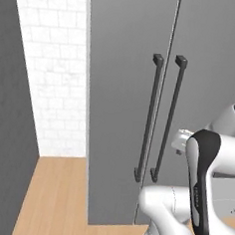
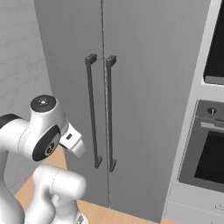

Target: Grab a lemon wedge from the fridge and one ice cube from the ice bowl, and put them in the glass of lemonade.

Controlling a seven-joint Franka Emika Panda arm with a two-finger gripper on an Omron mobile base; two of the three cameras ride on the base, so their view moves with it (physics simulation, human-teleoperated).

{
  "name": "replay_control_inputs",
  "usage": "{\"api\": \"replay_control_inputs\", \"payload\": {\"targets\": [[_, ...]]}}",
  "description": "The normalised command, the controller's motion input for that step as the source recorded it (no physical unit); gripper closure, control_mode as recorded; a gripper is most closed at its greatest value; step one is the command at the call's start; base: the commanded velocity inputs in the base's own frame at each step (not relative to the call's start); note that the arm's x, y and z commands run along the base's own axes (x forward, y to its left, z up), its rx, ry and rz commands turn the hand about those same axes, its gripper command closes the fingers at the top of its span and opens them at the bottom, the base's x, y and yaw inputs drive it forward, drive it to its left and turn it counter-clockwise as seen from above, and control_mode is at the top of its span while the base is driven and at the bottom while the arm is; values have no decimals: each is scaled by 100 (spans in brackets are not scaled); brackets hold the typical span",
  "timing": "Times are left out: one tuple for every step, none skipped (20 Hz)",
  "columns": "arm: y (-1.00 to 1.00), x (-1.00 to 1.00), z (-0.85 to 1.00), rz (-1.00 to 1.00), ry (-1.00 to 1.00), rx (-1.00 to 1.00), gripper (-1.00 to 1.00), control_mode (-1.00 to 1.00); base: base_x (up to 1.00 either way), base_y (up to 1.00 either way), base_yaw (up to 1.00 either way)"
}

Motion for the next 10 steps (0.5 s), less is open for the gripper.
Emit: {"api": "replay_control_inputs", "payload": {"targets": [[0,0,0,0,0,0,-100,100,-29,-17,-15],[0,0,0,0,0,0,-100,100,-26,-6,-15],[0,0,0,0,0,0,-100,100,-16,0,-11],[0,0,0,0,0,0,-100,100,-19,0,-9],[0,0,0,0,0,0,-100,100,-19,0,-8],[0,0,0,0,0,0,-100,100,-19,0,-6],[0,0,0,0,0,0,-100,100,-31,0,-4],[0,0,0,0,0,0,-100,100,-34,0,-4],[0,0,0,0,0,0,-100,100,-41,0,-2],[0,0,0,0,0,0,-100,100,-41,0,-1]]}}
